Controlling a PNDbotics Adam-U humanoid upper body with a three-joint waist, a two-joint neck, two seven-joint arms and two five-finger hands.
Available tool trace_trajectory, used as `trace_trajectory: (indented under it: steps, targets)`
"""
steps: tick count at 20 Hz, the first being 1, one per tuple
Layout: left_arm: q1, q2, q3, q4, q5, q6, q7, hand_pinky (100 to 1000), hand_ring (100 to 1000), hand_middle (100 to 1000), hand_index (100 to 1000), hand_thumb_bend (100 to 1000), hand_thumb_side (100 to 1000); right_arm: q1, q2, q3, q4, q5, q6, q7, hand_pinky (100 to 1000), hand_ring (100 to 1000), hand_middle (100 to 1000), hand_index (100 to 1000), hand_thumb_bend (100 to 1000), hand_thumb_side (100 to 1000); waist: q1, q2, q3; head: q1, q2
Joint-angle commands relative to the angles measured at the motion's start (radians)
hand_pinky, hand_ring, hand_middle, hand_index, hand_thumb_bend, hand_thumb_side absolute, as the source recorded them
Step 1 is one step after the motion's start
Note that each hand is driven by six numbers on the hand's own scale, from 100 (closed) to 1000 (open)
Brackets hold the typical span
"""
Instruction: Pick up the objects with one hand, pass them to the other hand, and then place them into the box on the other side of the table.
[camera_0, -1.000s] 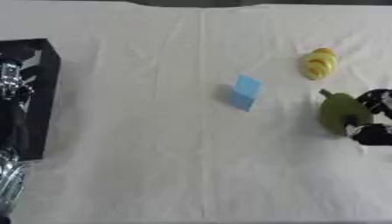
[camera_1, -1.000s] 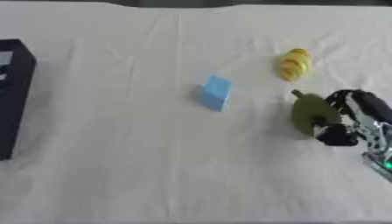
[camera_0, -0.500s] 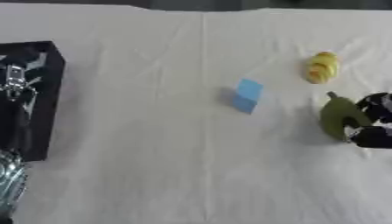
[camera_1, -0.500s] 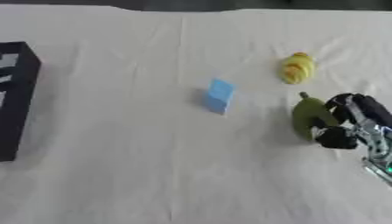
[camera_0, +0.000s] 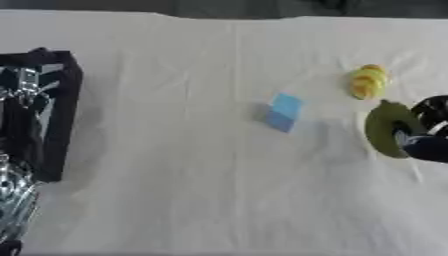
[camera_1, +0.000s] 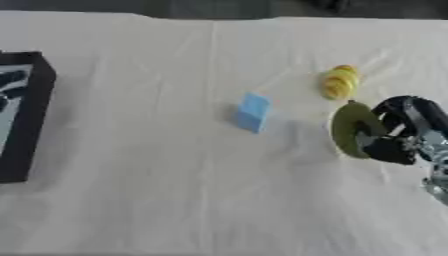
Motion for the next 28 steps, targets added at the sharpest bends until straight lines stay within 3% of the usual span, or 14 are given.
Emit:
trace_trajectory:
  steps: [1,6,11,17,25,28]
  targets:
    - [-0.022,0.045,0.01,-0.032,-0.009,0.019,-0.001,721,729,778,818,100,708,-0.025,-0.009,-0.02,-0.015,-0.023,-0.06,-0.014,350,552,329,462,100,100,0.003,-0.029,-0.002,0.006,0.012]
    - [-0.055,0.092,0.006,-0.058,-0.012,0.065,-0.01,717,720,765,804,100,687,-0.083,0.044,-0.001,-0.015,-0.022,-0.149,-0.02,261,525,317,458,100,100,0.007,-0.044,-0.007,0.011,0.025]
    - [-0.108,0.161,-0.006,-0.083,0.008,0.122,-0.038,718,721,764,801,100,676,-0.157,0.122,0.043,-0.015,0.011,-0.228,-0.027,227,504,310,454,100,119,0.014,-0.048,-0.011,0.016,0.032]
    - [-0.191,0.262,-0.04,-0.096,0.078,0.213,-0.107,720,721,755,799,100,688,-0.225,0.212,0.129,-0.015,0.127,-0.306,-0.055,228,488,310,452,100,100,0.024,-0.051,-0.011,0.018,0.038]
    - [-0.328,0.355,-0.105,-0.11,0.119,0.385,-0.265,729,731,757,810,100,697,-0.306,0.314,0.235,-0.015,0.285,-0.353,-0.09,238,483,316,453,100,100,0.036,-0.06,-0.003,0.028,0.025]
    - [-0.371,0.374,-0.137,-0.105,0.118,0.454,-0.34,733,736,758,817,100,745,-0.328,0.336,0.263,-0.015,0.332,-0.369,-0.096,243,483,319,453,100,100,0.038,-0.062,-0.001,0.031,0.016]
